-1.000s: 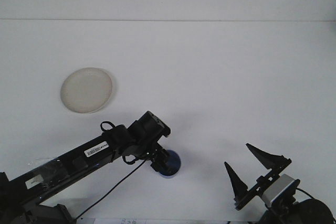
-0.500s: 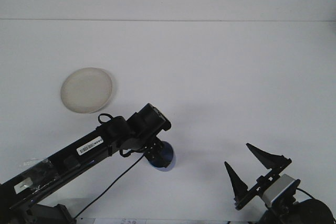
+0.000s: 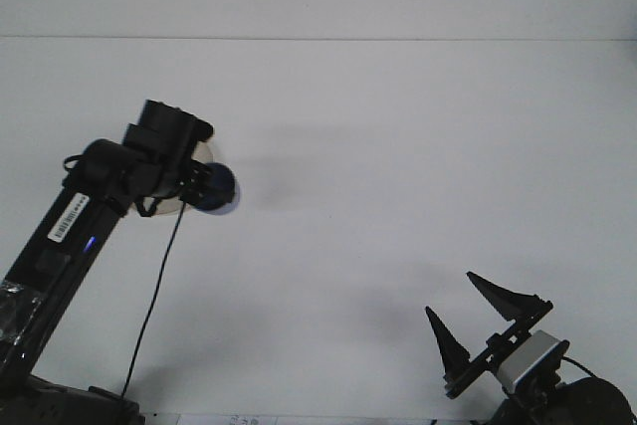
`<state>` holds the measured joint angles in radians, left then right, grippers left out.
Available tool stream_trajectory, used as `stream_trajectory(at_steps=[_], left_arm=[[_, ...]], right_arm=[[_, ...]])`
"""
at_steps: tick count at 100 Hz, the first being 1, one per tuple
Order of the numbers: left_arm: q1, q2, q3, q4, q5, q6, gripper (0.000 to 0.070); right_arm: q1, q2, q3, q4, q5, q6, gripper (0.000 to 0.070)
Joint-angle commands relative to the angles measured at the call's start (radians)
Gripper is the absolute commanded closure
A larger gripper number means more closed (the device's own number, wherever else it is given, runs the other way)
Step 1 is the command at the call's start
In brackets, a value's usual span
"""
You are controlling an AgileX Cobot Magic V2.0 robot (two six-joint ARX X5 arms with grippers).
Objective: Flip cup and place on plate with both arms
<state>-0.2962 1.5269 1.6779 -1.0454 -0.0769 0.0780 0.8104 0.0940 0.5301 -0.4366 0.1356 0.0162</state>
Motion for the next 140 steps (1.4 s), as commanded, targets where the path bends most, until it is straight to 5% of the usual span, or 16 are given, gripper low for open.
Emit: stream_trajectory(at_steps=[1, 32, 92, 98, 117, 140], left_arm=[[0.088, 0.036, 0.019, 0.031, -0.005, 0.008, 0.0694], [0.310, 0.196, 0.020, 0.164, -0.005, -0.017, 0.0693], [0.351, 0.370, 0.020, 0.263, -0.005, -0.011, 0.0677], [0.351, 0.370, 0.020, 0.265, -0.005, -0.018, 0.0613], [0.351, 0.370, 0.023, 0.254, 0.000, -0.027, 0.0188], [0.351, 0.352, 0.098, 0.187, 0.000, -0.072, 0.0153]], right_arm=[[0.008, 0.005, 0.007, 0.008, 0.005, 0.010, 0.0153], [0.008, 0.005, 0.007, 0.008, 0.005, 0.010, 0.0153], [0.008, 0.005, 0.007, 0.003, 0.005, 0.011, 0.0153], [0.008, 0.005, 0.007, 0.002, 0.005, 0.011, 0.0153], [0.008, 0.005, 0.007, 0.002, 0.005, 0.011, 0.0153], [0.008, 0.005, 0.007, 0.002, 0.005, 0.011, 0.0153]])
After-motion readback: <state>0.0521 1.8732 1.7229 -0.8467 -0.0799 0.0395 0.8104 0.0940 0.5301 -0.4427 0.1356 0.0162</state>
